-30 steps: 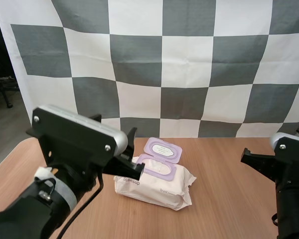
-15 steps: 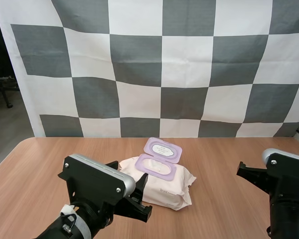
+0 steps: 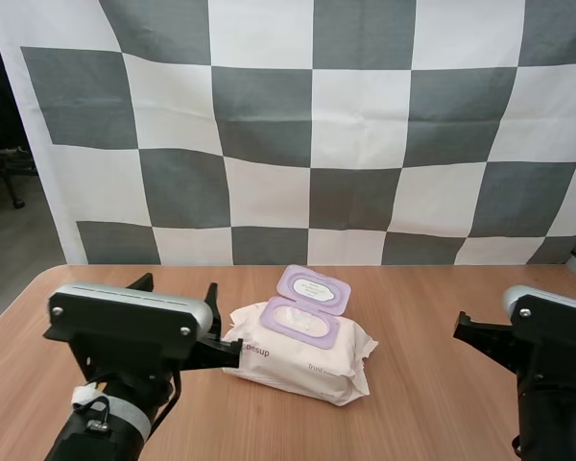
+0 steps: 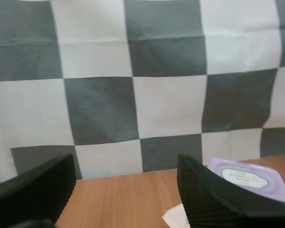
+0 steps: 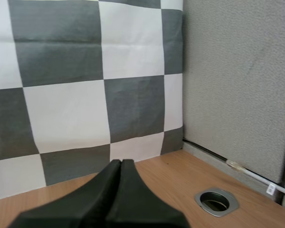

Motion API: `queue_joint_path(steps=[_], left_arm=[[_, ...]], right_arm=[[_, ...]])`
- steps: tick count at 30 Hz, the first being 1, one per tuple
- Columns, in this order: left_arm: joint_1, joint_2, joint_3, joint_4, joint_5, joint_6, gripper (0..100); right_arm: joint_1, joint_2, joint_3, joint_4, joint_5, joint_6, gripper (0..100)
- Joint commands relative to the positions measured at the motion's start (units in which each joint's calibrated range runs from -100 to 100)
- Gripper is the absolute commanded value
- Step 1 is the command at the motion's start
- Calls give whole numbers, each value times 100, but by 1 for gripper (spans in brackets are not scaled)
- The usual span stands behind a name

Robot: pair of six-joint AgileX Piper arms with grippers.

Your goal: Open the wet wipes lid

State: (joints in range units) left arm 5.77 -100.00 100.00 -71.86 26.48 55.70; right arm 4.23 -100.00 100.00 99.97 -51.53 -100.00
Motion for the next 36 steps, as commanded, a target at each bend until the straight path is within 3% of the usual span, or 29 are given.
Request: queue_joint_path(steps=[1,6,8,10,15,18,21,28,36], left_arm=[[-2,0,0,231,-2732,-354,100],[-2,0,0,1143,-2241,-594,100],[-2,0,0,1296,-2349,-724,100],[-2,0,0,1751,-2648,-1405,100],[-2,0,0,5346,-1998,-4910,100],[-2,0,0,6541,-1423,-6100,100],[-2,0,0,6979,-817,-6568,100],[-2,0,0,7022,324,-6792,100],[-2,0,0,7044,334,-6792,100]], right_arm=[[10,0,0,3,1584,0,0],[33,0,0,3,5605,0,0],[33,0,0,3,6256,0,0],[33,0,0,3,6400,0,0],[33,0,0,3,6492,0,0],[33,0,0,3,6621,0,0],[33,0,0,3,6694,0,0],[33,0,0,3,7425,0,0],[33,0,0,3,7535,0,0]])
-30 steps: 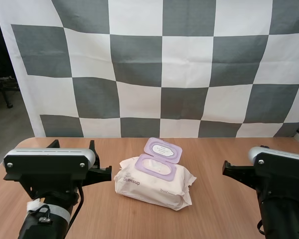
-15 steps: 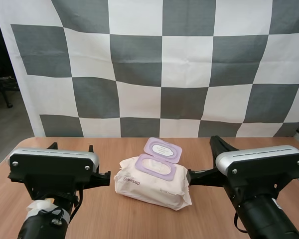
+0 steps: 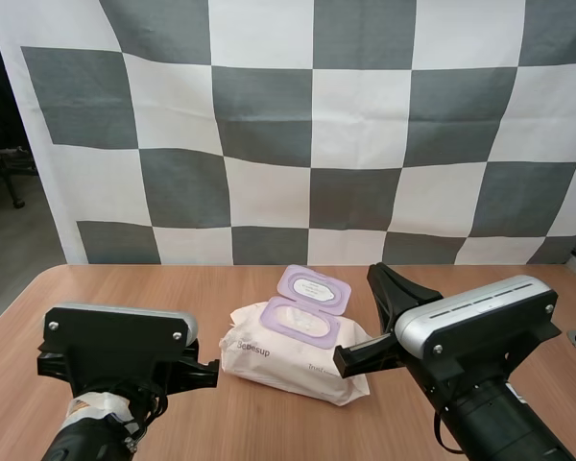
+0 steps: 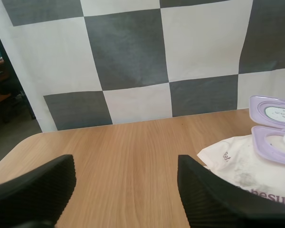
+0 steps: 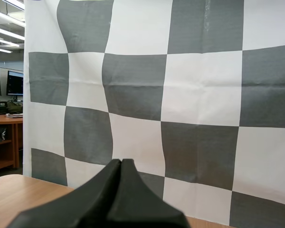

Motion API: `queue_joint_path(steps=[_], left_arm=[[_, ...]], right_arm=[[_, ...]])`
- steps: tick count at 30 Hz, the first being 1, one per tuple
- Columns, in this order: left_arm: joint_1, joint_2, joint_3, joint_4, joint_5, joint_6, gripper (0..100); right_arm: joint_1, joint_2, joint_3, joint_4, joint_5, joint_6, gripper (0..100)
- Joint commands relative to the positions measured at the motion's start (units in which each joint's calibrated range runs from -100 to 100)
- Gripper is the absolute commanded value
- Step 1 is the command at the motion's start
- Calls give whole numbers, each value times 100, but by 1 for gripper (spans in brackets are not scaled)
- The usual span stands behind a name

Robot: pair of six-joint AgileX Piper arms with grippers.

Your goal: Open the wet wipes lid

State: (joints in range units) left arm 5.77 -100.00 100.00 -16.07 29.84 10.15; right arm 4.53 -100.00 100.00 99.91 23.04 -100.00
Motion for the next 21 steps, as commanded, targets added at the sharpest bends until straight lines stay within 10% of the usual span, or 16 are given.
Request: queue_joint_path(steps=[1,14,21], left_arm=[[-2,0,0,1465,-2,-2238,100],[-2,0,0,1465,-2,-2238,100],[-240,301,0,1465,-331,-2227,100]], right_arm=[[3,0,0,9,11,0,0],[3,0,0,9,-3529,0,0],[3,0,0,-3673,-1532,0,0]])
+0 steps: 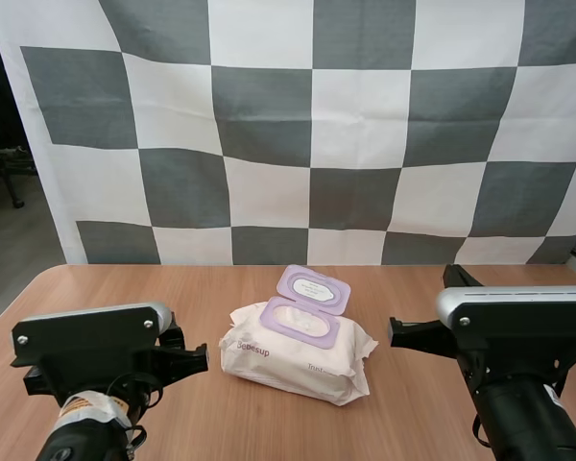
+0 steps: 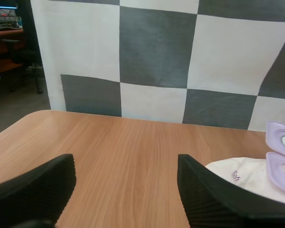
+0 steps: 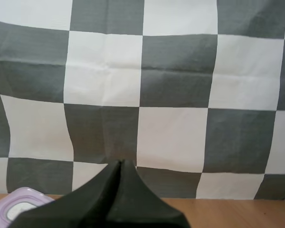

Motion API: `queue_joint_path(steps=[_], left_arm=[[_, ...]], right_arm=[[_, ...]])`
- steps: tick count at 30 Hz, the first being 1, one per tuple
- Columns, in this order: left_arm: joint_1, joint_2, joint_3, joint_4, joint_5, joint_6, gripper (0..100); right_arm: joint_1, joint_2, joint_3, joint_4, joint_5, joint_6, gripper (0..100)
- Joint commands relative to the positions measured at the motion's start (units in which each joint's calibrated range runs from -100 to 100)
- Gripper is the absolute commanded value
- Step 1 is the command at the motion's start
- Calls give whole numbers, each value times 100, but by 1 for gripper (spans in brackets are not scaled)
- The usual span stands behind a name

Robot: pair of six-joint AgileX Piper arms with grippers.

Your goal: Open the wet wipes lid

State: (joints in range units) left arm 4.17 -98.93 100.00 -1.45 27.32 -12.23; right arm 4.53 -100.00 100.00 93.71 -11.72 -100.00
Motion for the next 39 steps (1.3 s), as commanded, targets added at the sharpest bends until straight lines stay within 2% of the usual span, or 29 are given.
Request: queue_joint_path(steps=[1,5,8,10,13,15,18,21,25,27,32,39], left_arm=[[-135,295,0,14,-155,37,100],[-266,426,0,27,-267,46,100],[-284,426,0,35,-267,46,100],[-284,426,0,35,-267,46,100],[-275,426,0,35,-267,46,100],[-269,426,0,35,-267,46,100],[-287,250,0,35,-151,46,100],[-287,-86,0,35,88,46,100],[-316,-107,0,35,272,46,100],[-324,-107,0,35,272,46,100],[-332,-107,0,35,272,46,100],[-332,-107,0,40,220,46,100]], right_arm=[[3,0,0,-3336,1984,0,0],[3,0,0,-3546,2040,0,0],[3,0,0,-3643,2040,0,0],[3,0,0,-4059,1759,0,0],[3,0,0,-5081,994,0,0],[3,0,0,-5370,720,1398,0],[-4,0,0,-5426,427,3524,0],[-4,0,0,-5696,209,5224,0],[-4,0,0,-6475,435,7131,0],[-4,0,0,-7068,999,7891,0],[-4,0,0,-8920,3059,8696,0],[-4,0,0,-9051,4114,8857,0]])
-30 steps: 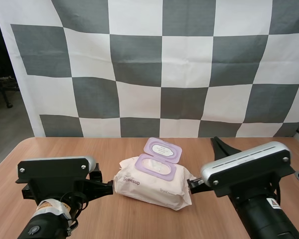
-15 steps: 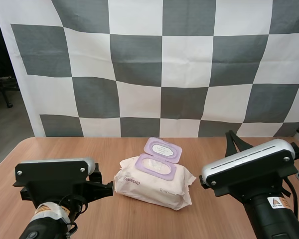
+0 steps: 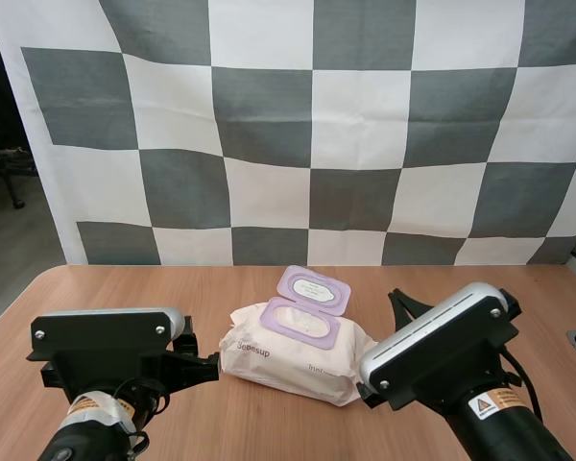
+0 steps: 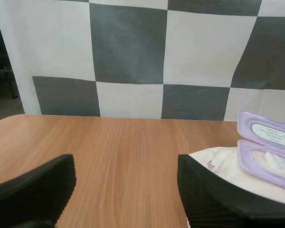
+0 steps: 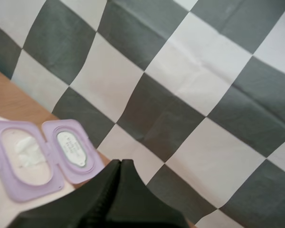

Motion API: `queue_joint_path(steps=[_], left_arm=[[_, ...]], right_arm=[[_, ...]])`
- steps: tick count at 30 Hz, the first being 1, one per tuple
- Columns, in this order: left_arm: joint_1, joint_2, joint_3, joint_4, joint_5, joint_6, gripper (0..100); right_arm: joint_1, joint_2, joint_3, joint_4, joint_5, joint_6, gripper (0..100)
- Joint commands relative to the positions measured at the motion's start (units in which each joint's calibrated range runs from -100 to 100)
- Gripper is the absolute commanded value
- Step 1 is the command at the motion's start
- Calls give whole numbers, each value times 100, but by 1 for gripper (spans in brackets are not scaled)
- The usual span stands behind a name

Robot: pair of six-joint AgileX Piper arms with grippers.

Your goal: Open the wet wipes lid

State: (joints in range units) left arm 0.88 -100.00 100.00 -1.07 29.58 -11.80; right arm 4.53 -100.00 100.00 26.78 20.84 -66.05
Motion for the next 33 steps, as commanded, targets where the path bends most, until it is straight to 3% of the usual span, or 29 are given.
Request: queue_joint_path(steps=[1,27,28,30,33], left_arm=[[-3,0,0,2,-7,3,100],[-3,0,0,76,18,40,100],[-3,0,0,107,35,40,93],[-3,0,0,177,35,40,67],[-3,0,0,177,35,40,15]], right_arm=[[-4,0,0,-2358,1035,5477,0],[-4,0,0,-2508,1036,5511,0],[-4,0,0,-2508,1036,5511,0],[-4,0,0,-2508,1036,5511,0],[-4,0,0,-2508,1036,5511,0]])
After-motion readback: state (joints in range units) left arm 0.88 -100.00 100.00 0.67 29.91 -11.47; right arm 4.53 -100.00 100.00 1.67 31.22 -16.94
